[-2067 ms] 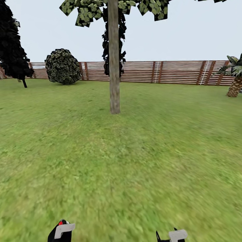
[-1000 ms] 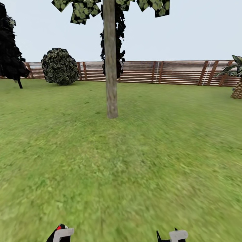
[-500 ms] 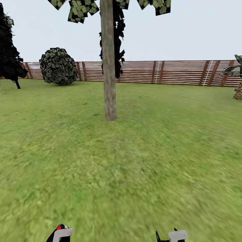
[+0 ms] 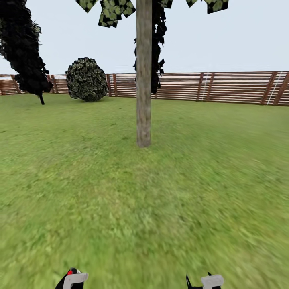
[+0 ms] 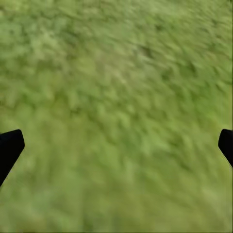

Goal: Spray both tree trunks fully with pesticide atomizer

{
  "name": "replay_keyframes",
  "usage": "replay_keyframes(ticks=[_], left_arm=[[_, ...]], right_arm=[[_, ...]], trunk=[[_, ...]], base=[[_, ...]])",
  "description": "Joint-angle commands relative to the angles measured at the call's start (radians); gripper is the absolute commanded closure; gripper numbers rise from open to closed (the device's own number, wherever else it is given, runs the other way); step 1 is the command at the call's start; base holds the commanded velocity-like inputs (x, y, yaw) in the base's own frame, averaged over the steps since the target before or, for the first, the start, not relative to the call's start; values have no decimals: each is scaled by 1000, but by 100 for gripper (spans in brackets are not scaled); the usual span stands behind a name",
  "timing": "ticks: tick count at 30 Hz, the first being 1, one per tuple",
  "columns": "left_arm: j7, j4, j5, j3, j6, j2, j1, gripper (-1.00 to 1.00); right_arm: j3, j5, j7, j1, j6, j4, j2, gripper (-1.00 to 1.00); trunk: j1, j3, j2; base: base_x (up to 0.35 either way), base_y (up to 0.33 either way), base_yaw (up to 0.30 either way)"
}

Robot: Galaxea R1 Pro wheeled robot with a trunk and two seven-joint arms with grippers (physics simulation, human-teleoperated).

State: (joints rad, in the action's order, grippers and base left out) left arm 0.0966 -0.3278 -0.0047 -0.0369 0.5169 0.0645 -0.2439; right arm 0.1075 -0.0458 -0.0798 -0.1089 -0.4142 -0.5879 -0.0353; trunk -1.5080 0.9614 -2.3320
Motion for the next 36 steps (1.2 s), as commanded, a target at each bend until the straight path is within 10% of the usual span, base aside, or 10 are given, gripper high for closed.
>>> replay_keyframes(ticks=[1, 36], left_arm=[[0, 0, 0, 0, 0, 0, 0, 100], [0, 0, 0, -1, 0, 1, 0, 100]], right_arm=[[0, 0, 0, 0, 0, 0, 0, -100], [4, -2, 2, 0, 0, 0, -2, -100]], trunk=[[0, 0, 0], [0, 0, 0]], base=[[339, -72, 277], [339, -72, 42]])
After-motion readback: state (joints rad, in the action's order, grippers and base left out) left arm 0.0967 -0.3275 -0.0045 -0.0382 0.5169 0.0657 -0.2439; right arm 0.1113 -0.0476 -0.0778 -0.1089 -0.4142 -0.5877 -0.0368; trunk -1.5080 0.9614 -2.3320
